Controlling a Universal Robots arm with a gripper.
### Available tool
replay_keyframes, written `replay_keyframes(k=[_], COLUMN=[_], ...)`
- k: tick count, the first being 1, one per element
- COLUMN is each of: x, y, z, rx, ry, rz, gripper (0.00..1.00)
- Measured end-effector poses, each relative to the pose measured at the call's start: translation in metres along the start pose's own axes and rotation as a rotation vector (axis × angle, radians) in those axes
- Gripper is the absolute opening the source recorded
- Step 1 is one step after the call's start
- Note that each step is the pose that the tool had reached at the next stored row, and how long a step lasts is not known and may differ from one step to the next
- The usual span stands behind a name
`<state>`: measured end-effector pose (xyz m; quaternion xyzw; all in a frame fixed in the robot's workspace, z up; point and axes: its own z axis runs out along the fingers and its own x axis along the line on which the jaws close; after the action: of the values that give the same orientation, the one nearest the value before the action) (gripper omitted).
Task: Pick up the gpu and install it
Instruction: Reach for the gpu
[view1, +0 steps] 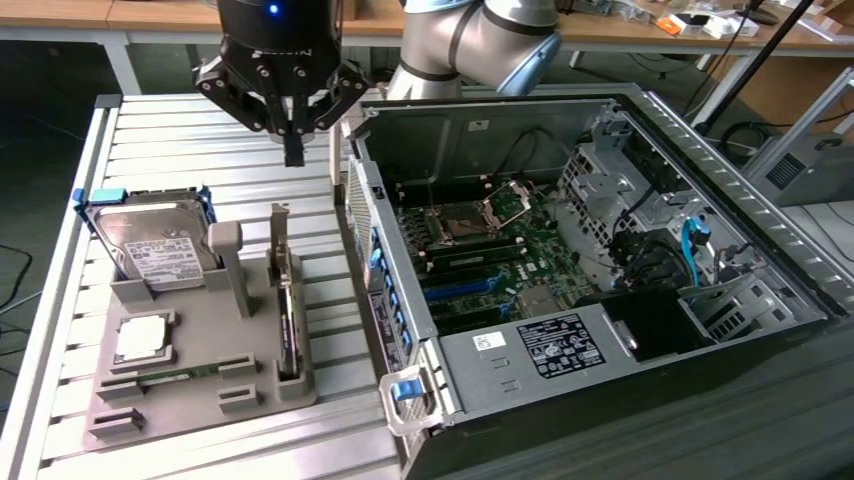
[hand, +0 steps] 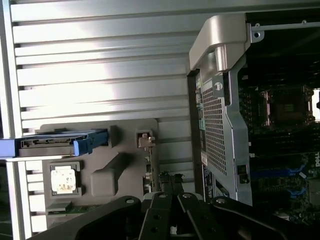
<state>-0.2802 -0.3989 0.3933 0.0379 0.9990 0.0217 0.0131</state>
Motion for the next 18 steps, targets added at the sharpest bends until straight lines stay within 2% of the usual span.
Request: replay_keyframes(k=[18], x=[0.019], y=[-0.0014], z=[-0.0006], rx=[0.0], ry=[0.0001], rz=[0.0], gripper=[0.11])
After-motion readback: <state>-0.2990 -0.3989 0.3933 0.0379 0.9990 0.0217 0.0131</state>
